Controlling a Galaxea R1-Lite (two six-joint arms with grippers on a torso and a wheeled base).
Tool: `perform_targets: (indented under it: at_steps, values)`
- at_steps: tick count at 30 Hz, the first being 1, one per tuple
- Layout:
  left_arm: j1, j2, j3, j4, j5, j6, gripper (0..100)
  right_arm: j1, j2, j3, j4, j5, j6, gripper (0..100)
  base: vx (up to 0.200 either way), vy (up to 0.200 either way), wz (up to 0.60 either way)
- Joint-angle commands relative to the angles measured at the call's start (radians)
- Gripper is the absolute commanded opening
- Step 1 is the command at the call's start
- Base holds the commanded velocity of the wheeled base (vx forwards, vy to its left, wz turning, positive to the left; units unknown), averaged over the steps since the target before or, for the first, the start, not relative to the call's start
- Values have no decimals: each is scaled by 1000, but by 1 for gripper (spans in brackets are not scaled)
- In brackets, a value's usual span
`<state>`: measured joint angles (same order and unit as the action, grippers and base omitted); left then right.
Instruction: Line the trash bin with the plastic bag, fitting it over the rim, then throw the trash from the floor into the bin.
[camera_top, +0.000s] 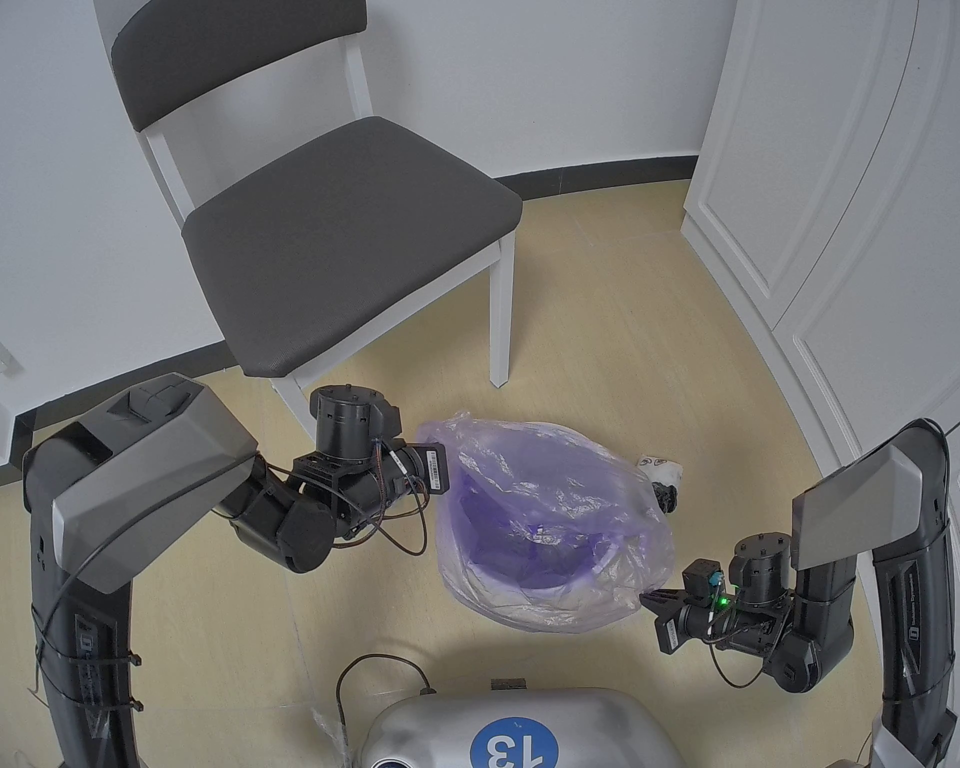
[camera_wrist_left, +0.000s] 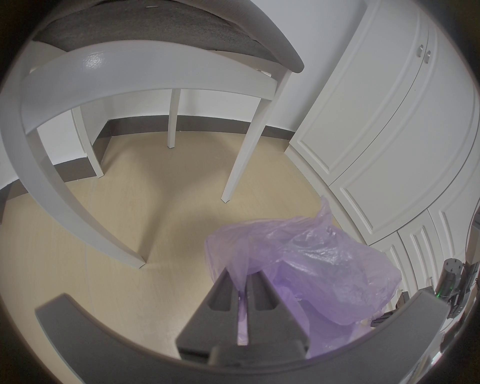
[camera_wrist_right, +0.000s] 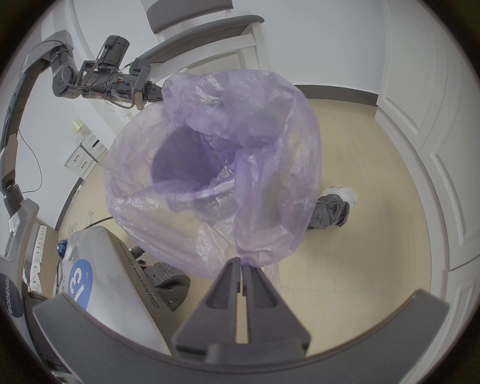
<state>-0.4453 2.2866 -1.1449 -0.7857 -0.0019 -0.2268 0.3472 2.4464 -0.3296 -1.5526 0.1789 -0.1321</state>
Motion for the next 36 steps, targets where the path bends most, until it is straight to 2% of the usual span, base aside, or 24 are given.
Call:
perform_targets:
  at_steps: [1, 7, 11, 13, 20, 23, 24, 25, 27, 30, 31, 33, 36]
  values:
    - [-4, -7, 8, -4, 3, 0, 0, -8, -104, 63, -3, 5, -1, 100, 0, 0, 0]
    - [-4, -10, 16, 3, 0, 1, 0, -8, -348, 187, 48, 5, -81, 100, 0, 0, 0]
    - [-3, -7, 20, -4, 3, 1, 0, -2, -452, 192, 80, 5, -103, 100, 0, 0, 0]
    - [-3, -10, 24, -6, 8, 1, 0, 3, -510, 138, 146, 5, -107, 100, 0, 0, 0]
    - [-10, -10, 30, -7, 11, 1, 0, 84, -497, -178, 408, -4, -115, 100, 0, 0, 0]
    - [-13, -7, 39, -4, 16, 3, 0, 141, -475, -342, 589, -4, -173, 100, 0, 0, 0]
    - [-13, -7, 43, -6, 19, 3, 100, 148, -469, -390, 658, -1, -205, 100, 0, 0, 0]
    - [-13, -7, 45, -6, 20, 4, 100, 153, -464, -417, 700, 2, -225, 100, 0, 0, 0]
    - [-15, -10, 48, -13, 20, 3, 100, 154, -435, -526, 852, 10, -325, 100, 0, 0, 0]
    - [-15, -13, 65, -53, 20, 1, 100, 144, -391, -629, 976, 62, -420, 100, 0, 0, 0]
    - [-15, -13, 67, -56, 20, 1, 100, 142, -389, -634, 980, 65, -425, 100, 0, 0, 0]
    - [-15, -12, 91, -110, 20, 3, 100, 130, -351, -712, 1075, 102, -475, 100, 0, 0, 0]
    - [-15, -16, 117, -130, 20, 4, 100, 125, -331, -761, 1140, 105, -492, 100, 0, 0, 0]
